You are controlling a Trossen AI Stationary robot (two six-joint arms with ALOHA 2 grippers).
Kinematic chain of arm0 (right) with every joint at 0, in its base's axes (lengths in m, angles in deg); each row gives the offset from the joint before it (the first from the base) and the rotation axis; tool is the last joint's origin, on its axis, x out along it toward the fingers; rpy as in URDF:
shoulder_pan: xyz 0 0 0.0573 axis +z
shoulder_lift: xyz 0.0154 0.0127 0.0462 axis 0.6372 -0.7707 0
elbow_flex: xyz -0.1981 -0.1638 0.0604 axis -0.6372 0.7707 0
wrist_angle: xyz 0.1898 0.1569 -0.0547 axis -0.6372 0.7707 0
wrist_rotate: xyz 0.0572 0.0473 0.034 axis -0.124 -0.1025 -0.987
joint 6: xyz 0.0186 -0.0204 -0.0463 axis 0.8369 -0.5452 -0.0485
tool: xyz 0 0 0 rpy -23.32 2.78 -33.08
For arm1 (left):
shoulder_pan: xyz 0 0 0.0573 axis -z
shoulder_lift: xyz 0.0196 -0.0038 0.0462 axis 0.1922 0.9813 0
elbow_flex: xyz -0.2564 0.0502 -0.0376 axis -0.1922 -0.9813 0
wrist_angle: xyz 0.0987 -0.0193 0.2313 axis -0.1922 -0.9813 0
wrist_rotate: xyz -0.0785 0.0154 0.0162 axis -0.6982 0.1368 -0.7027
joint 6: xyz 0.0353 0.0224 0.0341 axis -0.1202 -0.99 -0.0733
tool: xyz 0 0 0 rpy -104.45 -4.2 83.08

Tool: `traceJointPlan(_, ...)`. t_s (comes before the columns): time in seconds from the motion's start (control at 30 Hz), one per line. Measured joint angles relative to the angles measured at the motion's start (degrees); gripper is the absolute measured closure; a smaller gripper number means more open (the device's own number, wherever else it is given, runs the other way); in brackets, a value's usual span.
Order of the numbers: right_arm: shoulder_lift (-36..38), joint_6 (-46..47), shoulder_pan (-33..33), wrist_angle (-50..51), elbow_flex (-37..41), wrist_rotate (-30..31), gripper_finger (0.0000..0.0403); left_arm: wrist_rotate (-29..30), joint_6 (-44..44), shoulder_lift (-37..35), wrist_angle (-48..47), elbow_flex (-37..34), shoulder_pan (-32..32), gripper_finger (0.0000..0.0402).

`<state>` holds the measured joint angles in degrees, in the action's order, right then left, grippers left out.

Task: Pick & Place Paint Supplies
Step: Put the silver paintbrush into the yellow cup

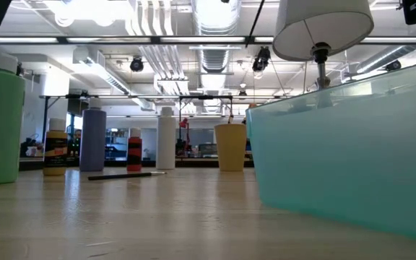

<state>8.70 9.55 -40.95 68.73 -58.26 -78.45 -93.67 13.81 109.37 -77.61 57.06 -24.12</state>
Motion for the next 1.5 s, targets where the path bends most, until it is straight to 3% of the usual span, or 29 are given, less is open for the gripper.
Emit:
traceJointPlan(0.3, -0.02, -0.02, 0.0, 0.0, 0.0, 0.0, 0.0394, -1.17, -1.34, -2.38, 11.13, -5.57, -0.4, 0.0399)
traceJointPlan(0.6, 0.0, 0.0, -0.02, 0.0, 0.0, 0.0, 0.0394, -1.67, -1.23, -7.43, 34.78, -23.94, -1.39, 0.0401)
traceJointPlan(0.9, -0.02, -0.02, -0.02, 0.0, 0.0, 0.0, 0.0394, -1.46, 3.3, -9.47, 51.64, -38.39, -3.21, 0.0401)
traceJointPlan(1.3, 0.0, 0.0, 0.0, 0.0, 0.0, 0.01, 0.0394, 1.36, 4.56, -8.45, 53.35, -41.84, -3.23, 0.0401)
traceJointPlan(1.5, -0.01, 0.0, -0.01, 0.0, 0.0, 0.01, 0.0394, 6.06, 5.71, -5.32, 54.56, -41.94, -3.23, 0.0401)
